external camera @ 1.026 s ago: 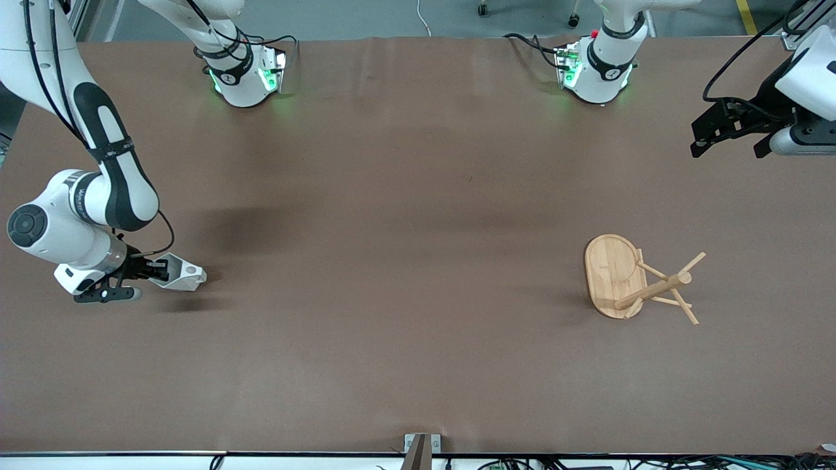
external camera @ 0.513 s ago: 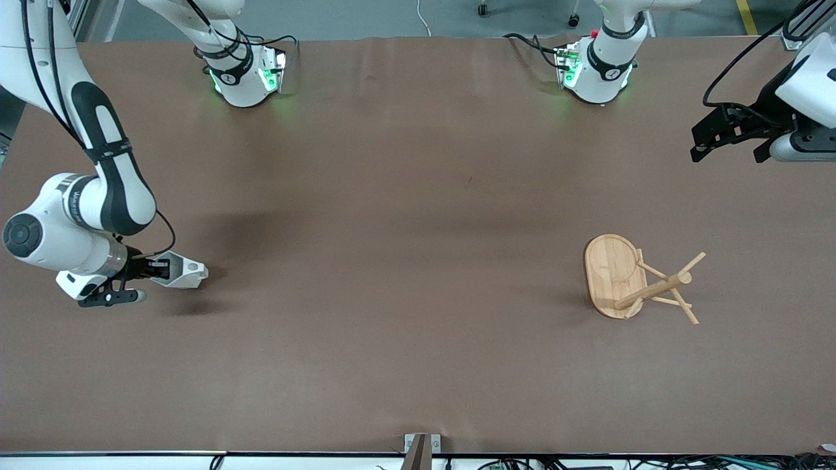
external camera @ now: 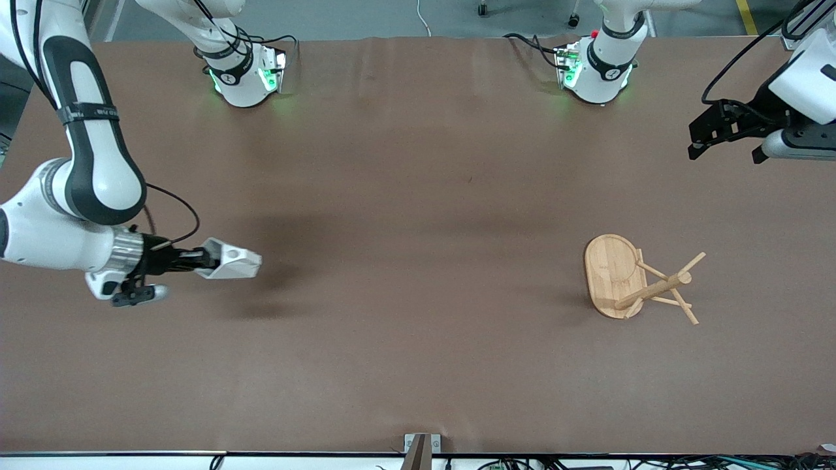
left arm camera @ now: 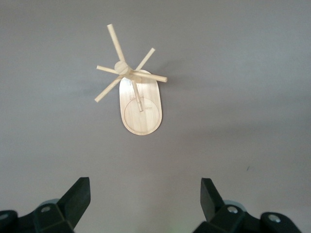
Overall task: Hang cup on rack
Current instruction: 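Lift the cup with the right gripper while the left gripper approaches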
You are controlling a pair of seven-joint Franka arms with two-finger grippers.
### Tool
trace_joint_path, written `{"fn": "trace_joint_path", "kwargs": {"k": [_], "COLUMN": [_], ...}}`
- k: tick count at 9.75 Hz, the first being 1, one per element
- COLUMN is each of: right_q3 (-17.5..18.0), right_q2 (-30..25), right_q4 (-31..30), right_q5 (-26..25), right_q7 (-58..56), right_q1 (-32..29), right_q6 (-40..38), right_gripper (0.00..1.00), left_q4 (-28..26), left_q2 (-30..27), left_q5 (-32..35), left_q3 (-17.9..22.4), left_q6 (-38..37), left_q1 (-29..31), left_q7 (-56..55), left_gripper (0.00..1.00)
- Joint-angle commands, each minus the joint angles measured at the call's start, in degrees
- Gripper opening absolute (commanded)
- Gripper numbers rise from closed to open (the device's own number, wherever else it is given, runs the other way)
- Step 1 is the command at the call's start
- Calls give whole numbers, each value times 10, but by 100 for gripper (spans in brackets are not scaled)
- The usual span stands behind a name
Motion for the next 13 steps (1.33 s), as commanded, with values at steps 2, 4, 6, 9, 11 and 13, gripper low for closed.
{"fn": "trace_joint_path", "kwargs": {"k": [2, 4, 6, 9, 11, 13], "right_q3": [0, 0, 0, 0, 0, 0], "right_q2": [-9, -7, -6, -4, 0, 0], "right_q4": [-22, -23, -23, -39, -39, -39], "right_q5": [169, 275, 377, 446, 463, 494], "right_q7": [63, 65, 65, 66, 67, 66], "right_q1": [127, 175, 220, 269, 289, 293], "right_q6": [17, 18, 18, 12, 13, 13], "right_gripper": [0, 0, 0, 0, 0, 0], "left_q4": [-8, -21, -54, -113, -129, -141], "left_q2": [11, 12, 11, 11, 25, 42], "left_q5": [1, -28, -53, -89, -153, -172], "left_q3": [-26, -44, -85, -152, -153, -187], "left_q6": [-9, -9, -14, -16, -13, 3], "left_q1": [-4, -3, -3, 0, 3, -1], "left_q7": [139, 241, 304, 359, 438, 439], "left_gripper": [99, 100, 100, 97, 97, 97]}}
